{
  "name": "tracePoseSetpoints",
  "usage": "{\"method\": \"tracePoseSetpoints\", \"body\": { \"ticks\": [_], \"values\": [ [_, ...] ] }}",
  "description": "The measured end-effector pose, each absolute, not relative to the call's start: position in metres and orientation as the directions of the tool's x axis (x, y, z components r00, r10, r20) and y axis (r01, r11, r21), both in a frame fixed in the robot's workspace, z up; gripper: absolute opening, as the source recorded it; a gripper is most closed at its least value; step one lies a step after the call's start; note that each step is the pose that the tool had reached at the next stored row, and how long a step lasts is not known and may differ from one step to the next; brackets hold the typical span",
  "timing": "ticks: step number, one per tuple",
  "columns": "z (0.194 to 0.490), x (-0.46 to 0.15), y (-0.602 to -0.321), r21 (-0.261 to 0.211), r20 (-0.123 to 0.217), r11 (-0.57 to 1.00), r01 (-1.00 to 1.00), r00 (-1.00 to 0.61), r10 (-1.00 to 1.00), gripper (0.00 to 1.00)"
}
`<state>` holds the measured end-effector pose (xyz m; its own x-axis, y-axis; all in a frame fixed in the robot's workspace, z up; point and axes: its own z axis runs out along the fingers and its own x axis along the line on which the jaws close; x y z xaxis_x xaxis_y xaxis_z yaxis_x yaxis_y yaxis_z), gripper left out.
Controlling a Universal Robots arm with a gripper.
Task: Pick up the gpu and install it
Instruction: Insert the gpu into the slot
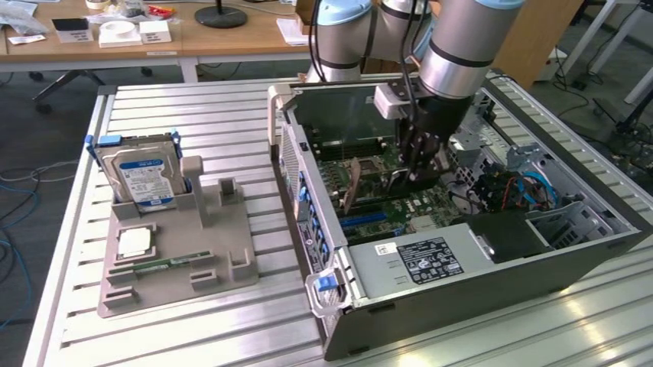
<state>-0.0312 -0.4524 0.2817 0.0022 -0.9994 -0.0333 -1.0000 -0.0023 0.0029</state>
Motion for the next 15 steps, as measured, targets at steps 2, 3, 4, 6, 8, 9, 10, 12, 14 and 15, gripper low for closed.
{"method": "tracePoseSetpoints", "body": {
  "ticks": [2,3,4,6,8,9,10,12,14,15],
  "values": [
    [0.2807,-0.0311,-0.4525,0.003,-0.033,-0.002,-1.000,0.002,-0.999,0.27],
    [0.2807,-0.0312,-0.4525,0.003,-0.033,-0.002,-1.000,0.002,-0.999,0.27],
    [0.2807,-0.0312,-0.4525,0.003,-0.033,-0.002,-1.000,0.002,-0.999,0.27],
    [0.2804,-0.0317,-0.4525,0.003,-0.033,-0.002,-1.000,0.002,-0.999,0.27],
    [0.2798,-0.0334,-0.4525,0.003,-0.033,-0.002,-1.000,0.002,-0.999,0.27],
    [0.2795,-0.0349,-0.4525,0.003,-0.033,-0.002,-1.000,0.002,-0.999,0.27],
    [0.2793,-0.0363,-0.4525,0.003,-0.033,-0.002,-1.000,0.002,-0.999,0.27],
    [0.2788,-0.0389,-0.4524,0.003,-0.033,-0.001,-1.000,0.001,-0.999,0.27],
    [0.2782,-0.0394,-0.4525,0.003,-0.033,0.008,-1.000,-0.008,-0.999,0.27],
    [0.2780,-0.0394,-0.4526,0.003,-0.033,0.016,-1.000,-0.017,-0.999,0.27]
  ]
}}
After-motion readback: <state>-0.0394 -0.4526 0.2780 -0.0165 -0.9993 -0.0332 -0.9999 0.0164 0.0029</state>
